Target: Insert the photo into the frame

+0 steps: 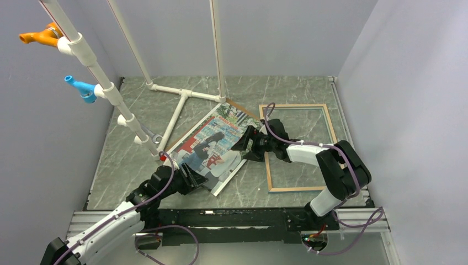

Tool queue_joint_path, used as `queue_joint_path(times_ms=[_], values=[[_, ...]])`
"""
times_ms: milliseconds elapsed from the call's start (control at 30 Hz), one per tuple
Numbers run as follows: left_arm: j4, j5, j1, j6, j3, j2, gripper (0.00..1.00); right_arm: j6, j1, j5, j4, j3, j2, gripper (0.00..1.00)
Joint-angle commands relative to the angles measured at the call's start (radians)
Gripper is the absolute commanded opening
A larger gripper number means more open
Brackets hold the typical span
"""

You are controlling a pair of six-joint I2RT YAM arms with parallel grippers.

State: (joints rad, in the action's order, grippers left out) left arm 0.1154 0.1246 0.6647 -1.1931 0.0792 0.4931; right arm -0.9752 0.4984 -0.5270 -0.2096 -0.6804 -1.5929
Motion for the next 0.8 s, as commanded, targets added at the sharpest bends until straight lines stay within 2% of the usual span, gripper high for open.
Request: queue_joint_path(times_ms=[0, 500, 767], values=[[-0.053, -0.008, 0.000, -0.005, 0.017, -0.018, 0.58, -0.079, 0.011, 0.013, -0.159, 0.032, -0.012, 0.88], [-0.140, 0.010, 0.001, -0.036, -0.019, -0.040, 0.58, -0.286, 0.052, -0.024, -0.473, 0.158, -0.059, 0.88], [-0.129, 0.003, 0.001, -0.040, -0.022, -0.065, 0.58, -0.345, 0.068, -0.042, -0.547, 0.216, 0.003, 0.88]])
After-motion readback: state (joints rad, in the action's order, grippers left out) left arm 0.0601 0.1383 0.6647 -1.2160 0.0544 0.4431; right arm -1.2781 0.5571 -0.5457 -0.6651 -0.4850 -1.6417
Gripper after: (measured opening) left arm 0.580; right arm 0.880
